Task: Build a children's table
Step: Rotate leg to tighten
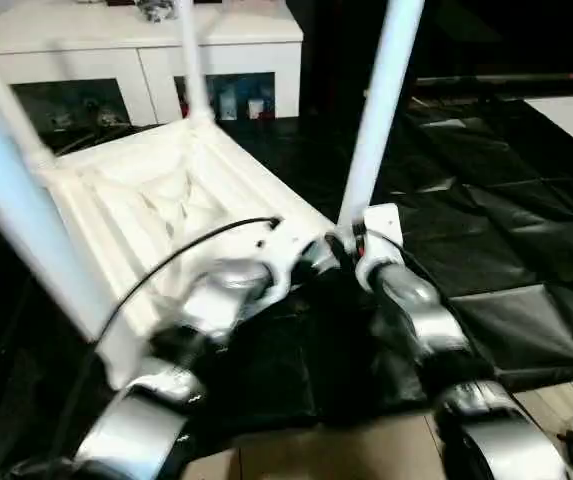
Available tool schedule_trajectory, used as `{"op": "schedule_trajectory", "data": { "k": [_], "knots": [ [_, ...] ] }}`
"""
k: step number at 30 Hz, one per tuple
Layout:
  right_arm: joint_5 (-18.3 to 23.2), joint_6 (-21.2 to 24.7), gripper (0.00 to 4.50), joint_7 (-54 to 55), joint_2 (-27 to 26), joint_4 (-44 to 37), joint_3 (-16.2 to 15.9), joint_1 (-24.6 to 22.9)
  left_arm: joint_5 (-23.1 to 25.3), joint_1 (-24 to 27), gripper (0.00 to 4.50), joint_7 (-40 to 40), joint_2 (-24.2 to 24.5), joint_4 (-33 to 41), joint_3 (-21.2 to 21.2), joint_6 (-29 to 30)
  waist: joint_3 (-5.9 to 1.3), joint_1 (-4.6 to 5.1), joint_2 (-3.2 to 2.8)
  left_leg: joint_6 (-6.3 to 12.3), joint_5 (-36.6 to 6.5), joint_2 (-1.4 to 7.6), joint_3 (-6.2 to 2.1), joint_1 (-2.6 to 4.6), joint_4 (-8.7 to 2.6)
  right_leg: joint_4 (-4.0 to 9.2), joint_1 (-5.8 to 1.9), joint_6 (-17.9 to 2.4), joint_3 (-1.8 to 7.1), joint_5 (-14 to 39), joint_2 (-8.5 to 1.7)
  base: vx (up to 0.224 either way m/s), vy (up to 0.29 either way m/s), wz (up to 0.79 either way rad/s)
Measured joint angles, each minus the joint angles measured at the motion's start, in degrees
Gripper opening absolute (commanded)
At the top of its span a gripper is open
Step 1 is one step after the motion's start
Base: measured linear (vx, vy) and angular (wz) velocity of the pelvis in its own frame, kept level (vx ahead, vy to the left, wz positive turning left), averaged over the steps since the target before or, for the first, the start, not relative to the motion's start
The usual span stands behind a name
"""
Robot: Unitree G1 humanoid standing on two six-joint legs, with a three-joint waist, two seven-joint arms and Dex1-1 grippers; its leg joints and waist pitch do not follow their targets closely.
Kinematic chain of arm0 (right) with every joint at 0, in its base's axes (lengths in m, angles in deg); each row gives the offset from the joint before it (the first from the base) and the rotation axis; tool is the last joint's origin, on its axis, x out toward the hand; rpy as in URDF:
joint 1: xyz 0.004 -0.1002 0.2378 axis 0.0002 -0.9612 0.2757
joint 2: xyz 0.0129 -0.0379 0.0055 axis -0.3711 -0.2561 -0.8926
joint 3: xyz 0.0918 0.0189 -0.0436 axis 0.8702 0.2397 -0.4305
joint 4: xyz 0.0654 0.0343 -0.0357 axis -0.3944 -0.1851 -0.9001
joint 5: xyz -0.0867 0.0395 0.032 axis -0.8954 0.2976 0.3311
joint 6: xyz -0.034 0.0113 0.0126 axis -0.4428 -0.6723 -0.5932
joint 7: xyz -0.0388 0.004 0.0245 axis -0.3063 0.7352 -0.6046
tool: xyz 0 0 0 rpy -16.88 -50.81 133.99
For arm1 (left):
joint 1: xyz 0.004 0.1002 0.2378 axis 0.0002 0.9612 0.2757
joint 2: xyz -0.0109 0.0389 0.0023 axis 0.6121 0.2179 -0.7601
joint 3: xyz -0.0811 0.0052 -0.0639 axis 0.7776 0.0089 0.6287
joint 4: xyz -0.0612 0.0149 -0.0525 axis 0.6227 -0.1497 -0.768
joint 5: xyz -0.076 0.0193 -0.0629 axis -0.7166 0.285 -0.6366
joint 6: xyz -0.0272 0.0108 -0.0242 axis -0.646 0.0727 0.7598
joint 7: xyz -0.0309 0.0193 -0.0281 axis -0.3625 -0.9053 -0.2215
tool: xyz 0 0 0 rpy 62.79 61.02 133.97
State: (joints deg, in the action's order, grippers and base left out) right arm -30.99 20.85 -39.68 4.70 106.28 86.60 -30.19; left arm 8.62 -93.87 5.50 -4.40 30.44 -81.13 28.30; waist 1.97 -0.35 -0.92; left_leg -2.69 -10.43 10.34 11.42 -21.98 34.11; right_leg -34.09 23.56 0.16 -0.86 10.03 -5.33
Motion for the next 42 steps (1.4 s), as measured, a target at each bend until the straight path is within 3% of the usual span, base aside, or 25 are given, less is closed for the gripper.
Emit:
{"op": "schedule_trajectory", "data": {
  "k": [6,8,12,13,19,25,34,42],
  "knots": [
    [-0.5,-0.8,2.61,1.2,-0.4,0.6,0.6,0.2,0.2,-0.8,0.00,-0.8,-0.8,-1.5,0.1,-0.6,0.01,-0.44,0.06,0.10,0.0,0.00,-0.04,0.02,-0.03,0.06,-0.08,0.0,-0.06,0.0,-0.02,0.000,0.000,0.00],
    [-0.5,-0.8,3.17,1.2,-0.6,0.7,1.0,0.2,0.3,-0.9,0.00,-0.8,-0.8,-1.9,0.1,-0.9,0.01,-0.50,0.06,0.09,0.0,0.00,-0.05,0.03,-0.03,0.05,-0.08,0.0,-0.06,0.0,-0.02,0.000,0.000,0.00],
    [0.4,-2.1,3.42,0.7,-1.4,0.7,1.8,-0.2,0.5,-0.9,0.00,-0.8,-0.5,-2.0,0.0,-1.3,0.02,-0.24,0.07,0.08,0.0,0.01,-0.04,0.04,-0.03,0.05,-0.08,0.0,-0.05,0.0,-0.01,0.000,0.000,0.00],
    [0.3,-2.2,3.70,0.6,-1.3,0.7,1.8,-0.3,0.6,-0.9,0.00,-0.7,-0.3,-2.0,0.0,-1.5,0.02,-0.19,0.06,0.08,0.0,0.01,-0.04,0.05,-0.03,0.06,-0.08,0.0,-0.05,0.0,-0.01,0.000,0.000,0.00],
    [-1.3,-5.2,3.89,-3.0,2.1,0.1,-0.9,-2.6,0.9,1.2,0.00,2.4,1.7,1.1,-1.1,-2.9,0.01,-0.19,0.02,0.07,0.0,0.01,-0.05,0.00,-0.15,0.07,-0.02,0.1,-0.08,0.0,-0.01,0.000,0.000,0.00],
    [-0.7,-8.4,3.89,-19.7,10.2,-5.1,-3.3,-6.5,0.2,5.3,0.00,9.2,5.2,7.3,-2.3,-4.2,0.04,-0.96,-0.03,0.08,0.0,0.07,-0.04,-0.02,-0.19,0.04,0.04,0.1,-0.13,0.1,0.02,0.000,0.000,0.00],
    [6.1,-9.1,3.89,-45.9,19.9,-14.3,-6.0,-11.9,-5.2,13.1,0.00,25.1,14.0,18.4,-2.9,-5.3,0.13,-1.73,-0.03,0.10,0.0,0.10,0.02,-0.21,-0.19,0.05,0.22,0.1,-0.11,0.1,0.01,0.000,0.000,0.00],
    [6.3,-9.2,3.89,-51.9,21.4,-16.1,-7.6,-13.5,-6.6,14.8,0.00,29.0,16.5,21.1,-2.9,-4.6,0.26,-1.64,0.16,0.08,0.0,0.11,0.04,-0.22,-0.18,0.04,0.25,0.1,-0.10,0.1,0.01,0.000,0.000,0.00]
  ]
}}
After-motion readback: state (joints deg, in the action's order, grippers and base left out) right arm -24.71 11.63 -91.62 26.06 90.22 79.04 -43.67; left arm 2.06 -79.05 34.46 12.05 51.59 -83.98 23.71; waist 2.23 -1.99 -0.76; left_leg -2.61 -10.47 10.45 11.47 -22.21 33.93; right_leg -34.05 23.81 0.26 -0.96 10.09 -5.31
